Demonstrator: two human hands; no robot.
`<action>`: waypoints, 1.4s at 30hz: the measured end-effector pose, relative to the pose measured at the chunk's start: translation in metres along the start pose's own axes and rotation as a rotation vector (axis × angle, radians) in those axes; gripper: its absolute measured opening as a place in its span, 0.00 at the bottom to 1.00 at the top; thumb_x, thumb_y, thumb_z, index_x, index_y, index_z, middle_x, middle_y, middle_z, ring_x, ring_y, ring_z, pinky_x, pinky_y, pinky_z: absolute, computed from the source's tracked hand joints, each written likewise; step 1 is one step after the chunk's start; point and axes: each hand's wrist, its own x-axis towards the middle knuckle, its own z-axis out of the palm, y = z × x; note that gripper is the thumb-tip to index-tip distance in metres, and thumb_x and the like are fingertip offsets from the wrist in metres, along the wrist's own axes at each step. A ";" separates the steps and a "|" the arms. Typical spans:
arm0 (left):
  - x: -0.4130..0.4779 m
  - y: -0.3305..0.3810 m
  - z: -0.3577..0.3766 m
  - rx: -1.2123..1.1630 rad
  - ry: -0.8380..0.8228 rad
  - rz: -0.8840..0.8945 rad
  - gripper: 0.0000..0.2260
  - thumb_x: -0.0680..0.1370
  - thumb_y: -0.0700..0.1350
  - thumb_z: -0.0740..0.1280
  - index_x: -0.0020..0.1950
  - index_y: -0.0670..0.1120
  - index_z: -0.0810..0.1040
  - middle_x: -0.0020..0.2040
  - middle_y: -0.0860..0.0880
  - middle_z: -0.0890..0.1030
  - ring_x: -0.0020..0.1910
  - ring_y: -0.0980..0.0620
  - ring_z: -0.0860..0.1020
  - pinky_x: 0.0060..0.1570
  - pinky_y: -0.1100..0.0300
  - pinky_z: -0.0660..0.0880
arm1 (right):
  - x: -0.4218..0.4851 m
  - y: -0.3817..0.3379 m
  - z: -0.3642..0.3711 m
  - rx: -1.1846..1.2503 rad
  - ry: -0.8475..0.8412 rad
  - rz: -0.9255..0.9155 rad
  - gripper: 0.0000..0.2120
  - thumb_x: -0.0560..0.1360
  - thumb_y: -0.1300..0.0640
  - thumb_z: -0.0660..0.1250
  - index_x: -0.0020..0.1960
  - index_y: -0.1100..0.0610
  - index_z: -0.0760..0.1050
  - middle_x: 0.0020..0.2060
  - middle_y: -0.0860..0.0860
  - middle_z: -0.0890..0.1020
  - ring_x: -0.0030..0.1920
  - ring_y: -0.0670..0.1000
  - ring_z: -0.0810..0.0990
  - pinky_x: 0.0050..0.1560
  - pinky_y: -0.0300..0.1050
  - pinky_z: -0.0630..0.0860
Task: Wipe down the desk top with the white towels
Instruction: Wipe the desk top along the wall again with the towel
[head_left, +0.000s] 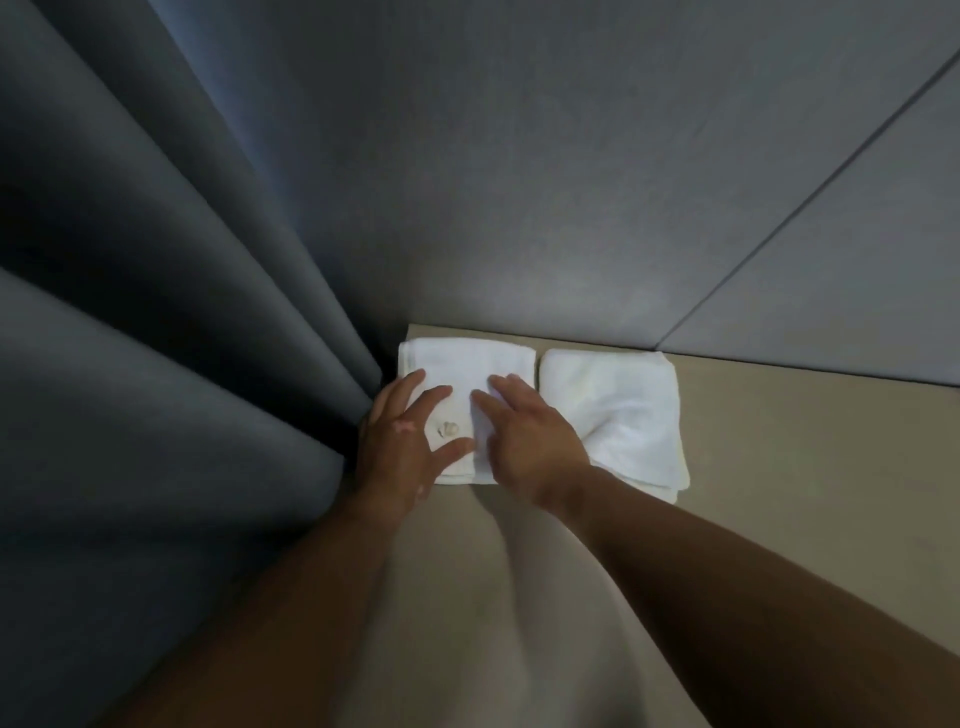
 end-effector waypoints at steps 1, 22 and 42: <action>-0.011 0.001 -0.001 0.015 -0.009 0.000 0.33 0.73 0.61 0.77 0.76 0.54 0.74 0.80 0.50 0.66 0.78 0.45 0.64 0.74 0.40 0.69 | -0.010 -0.003 0.005 -0.012 0.011 -0.001 0.31 0.83 0.46 0.62 0.82 0.50 0.55 0.83 0.51 0.54 0.83 0.55 0.51 0.81 0.54 0.56; -0.163 -0.045 0.021 0.085 0.075 -0.105 0.43 0.78 0.75 0.54 0.82 0.46 0.63 0.80 0.42 0.67 0.75 0.41 0.69 0.71 0.41 0.69 | -0.037 -0.040 0.069 -0.207 0.047 -0.105 0.36 0.81 0.28 0.39 0.84 0.44 0.43 0.84 0.51 0.42 0.82 0.56 0.37 0.79 0.66 0.36; -0.169 -0.039 0.034 0.019 0.224 -0.267 0.21 0.84 0.48 0.53 0.70 0.39 0.75 0.62 0.36 0.80 0.55 0.34 0.80 0.56 0.41 0.80 | 0.026 -0.040 0.060 -0.237 0.161 -0.145 0.37 0.79 0.28 0.39 0.83 0.43 0.44 0.84 0.51 0.44 0.83 0.58 0.41 0.77 0.69 0.38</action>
